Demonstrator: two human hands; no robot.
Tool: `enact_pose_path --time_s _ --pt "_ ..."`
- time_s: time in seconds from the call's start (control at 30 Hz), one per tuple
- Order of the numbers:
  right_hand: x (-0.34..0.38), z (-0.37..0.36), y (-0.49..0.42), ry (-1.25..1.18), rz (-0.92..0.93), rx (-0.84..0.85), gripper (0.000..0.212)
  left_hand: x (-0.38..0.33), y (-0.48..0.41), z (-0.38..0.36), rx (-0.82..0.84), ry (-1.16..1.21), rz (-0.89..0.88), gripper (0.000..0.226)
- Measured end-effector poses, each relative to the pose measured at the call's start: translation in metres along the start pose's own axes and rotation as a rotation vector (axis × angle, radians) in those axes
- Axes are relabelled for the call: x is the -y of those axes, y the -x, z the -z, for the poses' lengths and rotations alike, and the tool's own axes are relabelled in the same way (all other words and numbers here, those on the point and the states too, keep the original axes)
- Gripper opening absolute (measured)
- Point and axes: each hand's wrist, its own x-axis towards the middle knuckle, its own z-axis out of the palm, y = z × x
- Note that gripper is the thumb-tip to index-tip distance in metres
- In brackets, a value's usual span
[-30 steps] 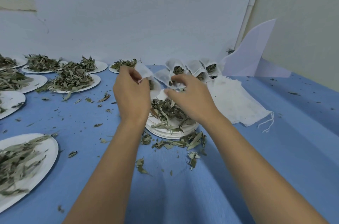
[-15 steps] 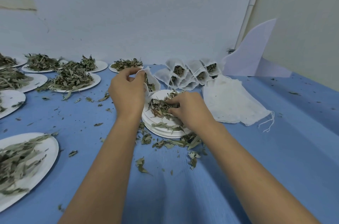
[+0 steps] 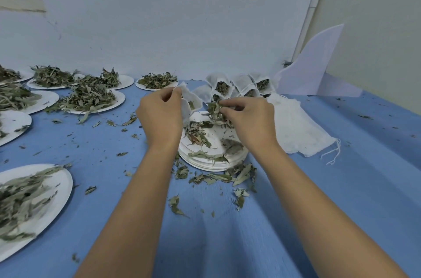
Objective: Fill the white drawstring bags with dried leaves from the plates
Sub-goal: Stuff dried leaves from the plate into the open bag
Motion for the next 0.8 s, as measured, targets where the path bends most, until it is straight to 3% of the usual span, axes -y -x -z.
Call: enact_pose_path --time_s 0.07,0.23,0.37,0.53,0.8 --pt "0.001 0.003 -0.003 -0.119 -0.095 -0.043 0.013 0.001 0.001 -0.002 0.013 -0.007 -0.018 0.029" --pt "0.008 0.009 -0.009 -0.502 -0.306 -0.092 0.016 0.002 0.006 -0.006 0.045 -0.059 -0.049 0.042" --pt "0.019 0.016 -0.011 -0.709 -0.317 0.025 0.016 0.0 0.009 -0.009 0.076 -0.062 -0.081 0.029" --pt "0.022 0.015 -0.008 -0.572 -0.294 0.201 0.014 0.001 0.009 -0.011 0.075 -0.102 -0.09 0.03" --pt "0.017 -0.003 0.0 -0.224 -0.171 0.065 0.011 0.0 0.011 -0.018 0.203 0.0 -0.056 0.017"
